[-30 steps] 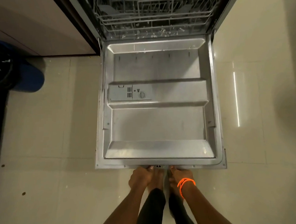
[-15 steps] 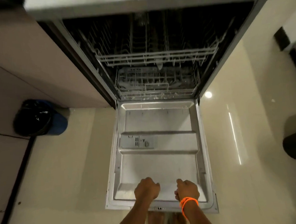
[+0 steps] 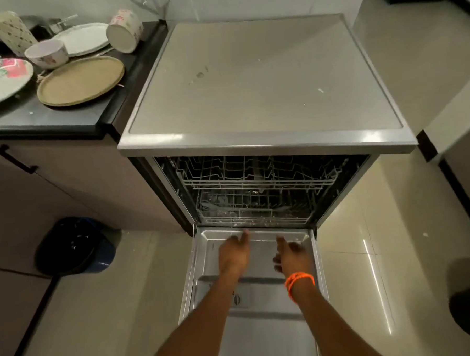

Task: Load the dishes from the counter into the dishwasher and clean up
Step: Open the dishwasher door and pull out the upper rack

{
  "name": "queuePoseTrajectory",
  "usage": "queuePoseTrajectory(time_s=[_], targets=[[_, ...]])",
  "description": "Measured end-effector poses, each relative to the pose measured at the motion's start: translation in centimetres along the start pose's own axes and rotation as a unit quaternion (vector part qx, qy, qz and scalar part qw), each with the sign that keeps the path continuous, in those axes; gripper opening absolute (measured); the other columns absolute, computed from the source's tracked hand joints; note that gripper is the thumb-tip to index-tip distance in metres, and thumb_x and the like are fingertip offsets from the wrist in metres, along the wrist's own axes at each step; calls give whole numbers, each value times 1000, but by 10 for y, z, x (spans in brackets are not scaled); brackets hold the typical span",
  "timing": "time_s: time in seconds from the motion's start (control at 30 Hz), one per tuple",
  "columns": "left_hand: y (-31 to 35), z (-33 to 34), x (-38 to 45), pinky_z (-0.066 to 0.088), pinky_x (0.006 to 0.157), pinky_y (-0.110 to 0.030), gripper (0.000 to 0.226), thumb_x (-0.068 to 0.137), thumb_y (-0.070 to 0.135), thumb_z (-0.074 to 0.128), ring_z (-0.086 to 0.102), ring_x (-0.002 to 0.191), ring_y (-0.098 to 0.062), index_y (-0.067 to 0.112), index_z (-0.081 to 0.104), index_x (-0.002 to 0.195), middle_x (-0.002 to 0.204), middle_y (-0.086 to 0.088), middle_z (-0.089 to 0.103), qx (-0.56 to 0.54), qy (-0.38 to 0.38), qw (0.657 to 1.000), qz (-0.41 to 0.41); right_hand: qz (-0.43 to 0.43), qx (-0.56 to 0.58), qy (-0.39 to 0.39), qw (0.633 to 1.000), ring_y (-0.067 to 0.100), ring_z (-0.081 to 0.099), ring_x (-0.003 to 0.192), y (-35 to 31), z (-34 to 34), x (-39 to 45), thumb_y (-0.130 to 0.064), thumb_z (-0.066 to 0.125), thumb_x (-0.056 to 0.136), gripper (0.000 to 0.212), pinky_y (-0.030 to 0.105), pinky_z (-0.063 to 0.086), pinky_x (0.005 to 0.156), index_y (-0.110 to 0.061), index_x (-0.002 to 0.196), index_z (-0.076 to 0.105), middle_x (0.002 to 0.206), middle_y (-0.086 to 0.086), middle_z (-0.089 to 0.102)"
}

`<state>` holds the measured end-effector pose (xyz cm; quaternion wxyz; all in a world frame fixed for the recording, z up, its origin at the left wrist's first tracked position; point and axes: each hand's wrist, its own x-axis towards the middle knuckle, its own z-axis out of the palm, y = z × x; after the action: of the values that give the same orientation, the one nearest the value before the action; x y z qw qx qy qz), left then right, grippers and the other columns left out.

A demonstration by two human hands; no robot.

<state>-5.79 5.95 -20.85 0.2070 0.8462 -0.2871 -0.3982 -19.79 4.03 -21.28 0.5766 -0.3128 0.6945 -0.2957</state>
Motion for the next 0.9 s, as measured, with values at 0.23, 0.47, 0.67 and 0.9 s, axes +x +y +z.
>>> queuePoseTrajectory(time_s=[0.23,0.47,0.67,0.9], targets=[[62,-43,69,60,86,-54,97,60,103,36,67,78,-28,11,56,84,85,-13,65,-274,-13,961,-27,0,48,10,999,29,66,77,-86,35,62,-59,70,82,56,44,62,68,-5,94,68,85,15,67],[97,-50,113,62,85,-45,45,95,59,57,68,78,-28,17,57,79,85,-12,70,-274,10,959,-69,75,53,-39,995,30,68,85,-126,54,105,-56,61,91,52,40,60,62,-8,112,60,106,18,65],[108,-51,129,60,69,-40,22,104,38,54,66,77,-26,18,59,97,99,-13,65,-360,-57,925,-110,104,92,-62,988,35,65,91,-134,75,117,-49,58,96,39,45,57,66,-15,114,54,107,21,64],[80,-47,130,59,56,-35,18,105,27,53,66,66,-23,13,60,96,100,-17,70,-377,-57,916,-124,133,104,-61,984,34,64,84,-108,74,106,-48,57,96,41,43,56,61,-14,117,58,102,20,63]])
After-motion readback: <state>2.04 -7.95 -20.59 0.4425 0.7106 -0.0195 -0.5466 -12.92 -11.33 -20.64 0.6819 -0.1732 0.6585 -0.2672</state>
